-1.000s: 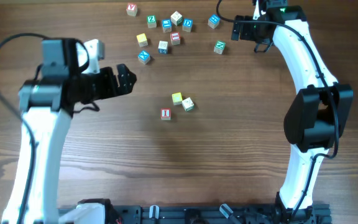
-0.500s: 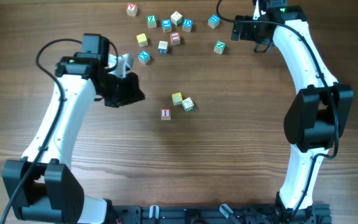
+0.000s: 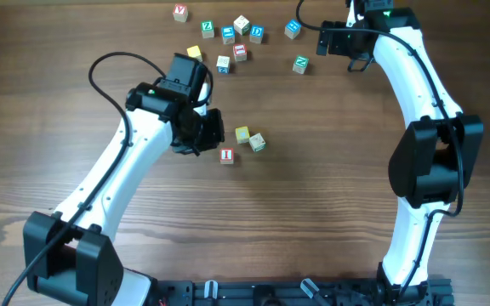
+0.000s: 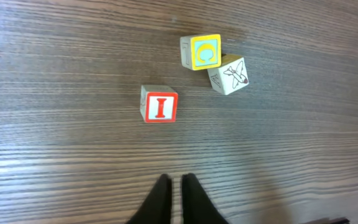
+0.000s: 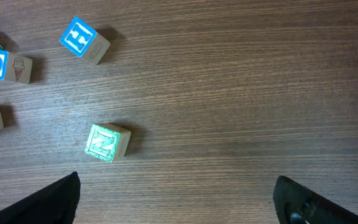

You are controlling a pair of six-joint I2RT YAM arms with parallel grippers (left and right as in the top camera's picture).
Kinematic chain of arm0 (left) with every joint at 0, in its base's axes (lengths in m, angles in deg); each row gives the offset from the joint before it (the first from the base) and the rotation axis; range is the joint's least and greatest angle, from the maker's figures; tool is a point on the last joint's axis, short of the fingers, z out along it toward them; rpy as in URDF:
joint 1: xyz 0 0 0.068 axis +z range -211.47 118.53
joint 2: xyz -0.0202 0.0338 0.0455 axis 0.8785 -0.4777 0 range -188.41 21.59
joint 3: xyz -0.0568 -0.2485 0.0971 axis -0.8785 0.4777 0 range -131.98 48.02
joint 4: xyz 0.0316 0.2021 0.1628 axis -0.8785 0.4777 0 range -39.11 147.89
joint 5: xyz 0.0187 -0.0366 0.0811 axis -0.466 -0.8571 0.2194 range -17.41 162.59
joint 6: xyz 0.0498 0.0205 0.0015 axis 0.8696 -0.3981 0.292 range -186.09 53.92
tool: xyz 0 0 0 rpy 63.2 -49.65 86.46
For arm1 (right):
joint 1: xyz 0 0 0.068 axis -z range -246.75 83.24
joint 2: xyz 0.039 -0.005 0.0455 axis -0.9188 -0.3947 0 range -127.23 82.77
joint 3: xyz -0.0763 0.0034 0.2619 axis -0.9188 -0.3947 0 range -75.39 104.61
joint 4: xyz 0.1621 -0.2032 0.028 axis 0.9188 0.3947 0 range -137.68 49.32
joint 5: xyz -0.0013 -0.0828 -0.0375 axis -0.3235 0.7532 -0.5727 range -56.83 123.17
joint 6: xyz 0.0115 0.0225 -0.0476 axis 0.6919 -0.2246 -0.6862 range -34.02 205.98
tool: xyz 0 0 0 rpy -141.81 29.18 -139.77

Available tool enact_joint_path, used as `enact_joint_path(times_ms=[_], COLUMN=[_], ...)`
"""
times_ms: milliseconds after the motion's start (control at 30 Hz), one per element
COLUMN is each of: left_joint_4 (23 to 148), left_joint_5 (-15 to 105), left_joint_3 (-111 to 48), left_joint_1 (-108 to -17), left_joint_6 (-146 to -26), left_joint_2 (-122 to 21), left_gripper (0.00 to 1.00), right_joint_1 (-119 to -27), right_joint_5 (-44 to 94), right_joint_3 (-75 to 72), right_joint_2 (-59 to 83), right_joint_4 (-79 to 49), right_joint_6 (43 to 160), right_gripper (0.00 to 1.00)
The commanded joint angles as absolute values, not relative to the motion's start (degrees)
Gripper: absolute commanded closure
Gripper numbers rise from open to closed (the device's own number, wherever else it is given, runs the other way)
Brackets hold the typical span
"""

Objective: Form a circle

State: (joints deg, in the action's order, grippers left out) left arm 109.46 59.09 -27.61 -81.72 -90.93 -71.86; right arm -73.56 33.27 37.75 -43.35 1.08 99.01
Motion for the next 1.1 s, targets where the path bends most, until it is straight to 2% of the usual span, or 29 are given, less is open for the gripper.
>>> enact_joint_path(times_ms=[0,267,333,433,500,567,933,1000,1033,1067], left_joint_4=[108.7,108.6,108.5,108.2,107.4,106.8,103.1,102.3,102.0,101.8], left_joint_5=[60.5,60.5,60.5,60.7,60.7,60.7,66.7,66.7,66.7,66.7], left_joint_3=[-26.8,-26.8,-26.4,-25.0,-23.7,-22.9,-19.5,-19.5,-19.5,-19.5], left_joint_1=[-83.4,-83.6,-84.4,-85.2,-85.8,-86.2,-87.1,-87.1,-87.1,-87.1], left_joint_6=[-92.3,-93.0,-93.6,-93.6,-93.6,-93.6,-97.0,-97.0,-97.0,-97.0], left_joint_2=[-72.2,-72.2,-72.2,-72.2,-72.2,-72.2,-72.2,-72.2,-72.2,-72.2], left_gripper=[0.85,0.8,0.72,0.65,0.56,0.54,0.53,0.49,0.51,0.61], right_joint_1=[-73.5,-73.5,-73.5,-73.5,-73.5,-73.5,-73.5,-73.5,-73.5,-73.5], right_joint_5=[33.8,33.8,33.8,33.8,33.8,33.8,33.8,33.8,33.8,33.8], right_joint_3=[38.5,38.5,38.5,38.5,38.5,38.5,38.5,38.5,38.5,38.5], right_joint_2=[-42.5,-42.5,-42.5,-42.5,-42.5,-42.5,-42.5,-42.5,-42.5,-42.5], right_joint_4=[1.0,1.0,1.0,1.0,1.0,1.0,1.0,1.0,1.0,1.0], right_joint_6=[99.5,99.5,99.5,99.5,99.5,99.5,99.5,99.5,99.5,99.5], right_gripper=[0.0,0.0,0.0,0.0,0.0,0.0,0.0,0.0,0.0,0.0])
